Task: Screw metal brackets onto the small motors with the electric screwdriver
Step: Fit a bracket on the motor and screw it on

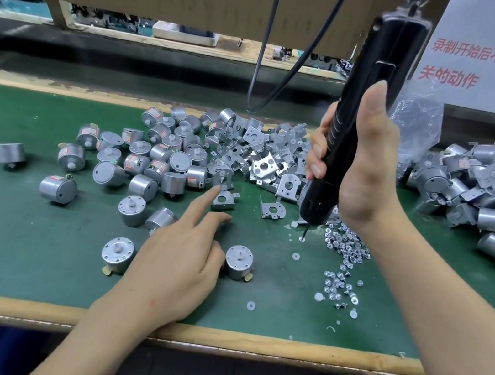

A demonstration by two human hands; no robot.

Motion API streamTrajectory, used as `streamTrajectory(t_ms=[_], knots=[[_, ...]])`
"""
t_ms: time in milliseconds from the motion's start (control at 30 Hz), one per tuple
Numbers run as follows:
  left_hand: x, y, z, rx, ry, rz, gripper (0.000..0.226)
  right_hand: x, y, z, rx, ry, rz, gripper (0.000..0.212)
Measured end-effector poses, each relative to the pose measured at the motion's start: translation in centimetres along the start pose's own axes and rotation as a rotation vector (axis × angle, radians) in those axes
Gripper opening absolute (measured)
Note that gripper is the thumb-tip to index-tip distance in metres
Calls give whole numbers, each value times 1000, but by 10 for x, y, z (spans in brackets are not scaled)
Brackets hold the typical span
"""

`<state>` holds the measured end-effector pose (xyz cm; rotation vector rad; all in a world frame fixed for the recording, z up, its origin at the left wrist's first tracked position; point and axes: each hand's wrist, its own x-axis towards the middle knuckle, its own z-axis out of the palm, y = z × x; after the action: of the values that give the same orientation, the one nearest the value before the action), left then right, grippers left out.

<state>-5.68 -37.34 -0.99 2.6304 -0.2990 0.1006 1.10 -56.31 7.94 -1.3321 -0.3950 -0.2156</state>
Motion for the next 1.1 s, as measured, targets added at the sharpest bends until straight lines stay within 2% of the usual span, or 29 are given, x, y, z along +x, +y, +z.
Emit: streamTrajectory(t_ms=[67, 167, 333, 433, 633, 767, 933, 1100], knots=[[4, -1, 1, 51, -20, -8, 46, -2, -1, 4, 5, -13, 2, 80], [6, -3, 4, 73, 38, -2, 47, -6, -2, 10, 14, -21, 6, 76], [1, -7, 6, -55, 245, -17, 19, -8, -4, 19, 41, -34, 13, 73], [-4, -7, 1, -64, 254, 13, 10, -11, -4, 24, 71, -50, 17, 71], [-13, -1, -5, -144, 98, 148, 36, -15, 3, 33, 105, -72, 43, 72], [-12, 3, 0, -111, 123, 141, 30, -16, 3, 36, 108, -79, 45, 72], [-12, 5, 3, -74, 158, 139, 37, -16, 0, 36, 94, -62, 50, 69], [-12, 0, 2, -96, 215, 121, 41, -15, 0, 34, 85, -41, 54, 56]])
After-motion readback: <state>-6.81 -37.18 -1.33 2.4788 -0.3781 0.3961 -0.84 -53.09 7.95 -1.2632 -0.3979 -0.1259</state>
